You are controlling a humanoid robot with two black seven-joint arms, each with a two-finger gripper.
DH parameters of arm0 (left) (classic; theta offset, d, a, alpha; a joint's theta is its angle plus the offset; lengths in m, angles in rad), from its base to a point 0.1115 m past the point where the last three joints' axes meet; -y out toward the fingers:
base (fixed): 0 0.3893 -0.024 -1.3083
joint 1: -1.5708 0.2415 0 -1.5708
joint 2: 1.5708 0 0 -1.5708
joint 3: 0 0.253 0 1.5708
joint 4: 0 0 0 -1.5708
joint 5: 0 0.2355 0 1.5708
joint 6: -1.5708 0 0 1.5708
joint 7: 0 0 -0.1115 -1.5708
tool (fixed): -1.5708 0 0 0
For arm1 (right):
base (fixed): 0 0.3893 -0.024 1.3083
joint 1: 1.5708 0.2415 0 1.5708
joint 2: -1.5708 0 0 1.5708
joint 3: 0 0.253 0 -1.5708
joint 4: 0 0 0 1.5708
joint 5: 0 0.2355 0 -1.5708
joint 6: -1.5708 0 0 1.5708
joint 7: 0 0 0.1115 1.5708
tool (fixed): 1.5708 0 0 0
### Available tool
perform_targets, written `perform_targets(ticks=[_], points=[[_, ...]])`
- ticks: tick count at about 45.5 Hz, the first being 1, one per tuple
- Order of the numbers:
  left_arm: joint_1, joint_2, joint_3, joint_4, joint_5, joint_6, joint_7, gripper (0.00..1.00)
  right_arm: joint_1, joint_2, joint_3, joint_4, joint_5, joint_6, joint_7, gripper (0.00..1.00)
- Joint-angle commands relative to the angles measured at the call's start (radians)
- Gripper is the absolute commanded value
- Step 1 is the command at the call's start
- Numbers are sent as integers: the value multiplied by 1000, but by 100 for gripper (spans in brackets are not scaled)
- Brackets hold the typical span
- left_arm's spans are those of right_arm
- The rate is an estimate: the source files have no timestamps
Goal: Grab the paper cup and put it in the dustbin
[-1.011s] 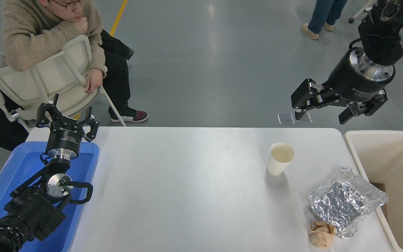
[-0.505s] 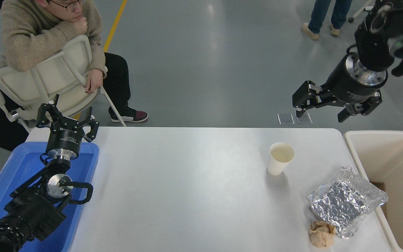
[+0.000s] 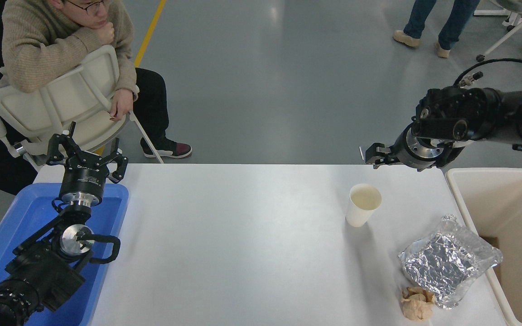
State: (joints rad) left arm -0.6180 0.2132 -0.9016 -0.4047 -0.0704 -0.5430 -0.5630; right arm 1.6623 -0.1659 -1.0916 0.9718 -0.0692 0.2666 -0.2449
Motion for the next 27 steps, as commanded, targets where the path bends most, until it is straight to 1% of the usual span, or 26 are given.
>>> perform_targets(ticks=[1, 6, 18, 27], points=[[0, 0, 0, 0, 0, 0, 0, 99, -156, 29, 7, -82, 5, -95, 1, 97], [0, 0, 0, 0, 1, 0, 0, 99, -186, 34, 22, -87, 11, -98, 1, 93], [0, 0, 0, 0, 0, 0, 0, 99, -245, 46, 96, -134, 12, -99, 1, 93], [0, 0, 0, 0, 0, 0, 0, 99, -282, 59, 113, -176, 11, -101, 1, 90]])
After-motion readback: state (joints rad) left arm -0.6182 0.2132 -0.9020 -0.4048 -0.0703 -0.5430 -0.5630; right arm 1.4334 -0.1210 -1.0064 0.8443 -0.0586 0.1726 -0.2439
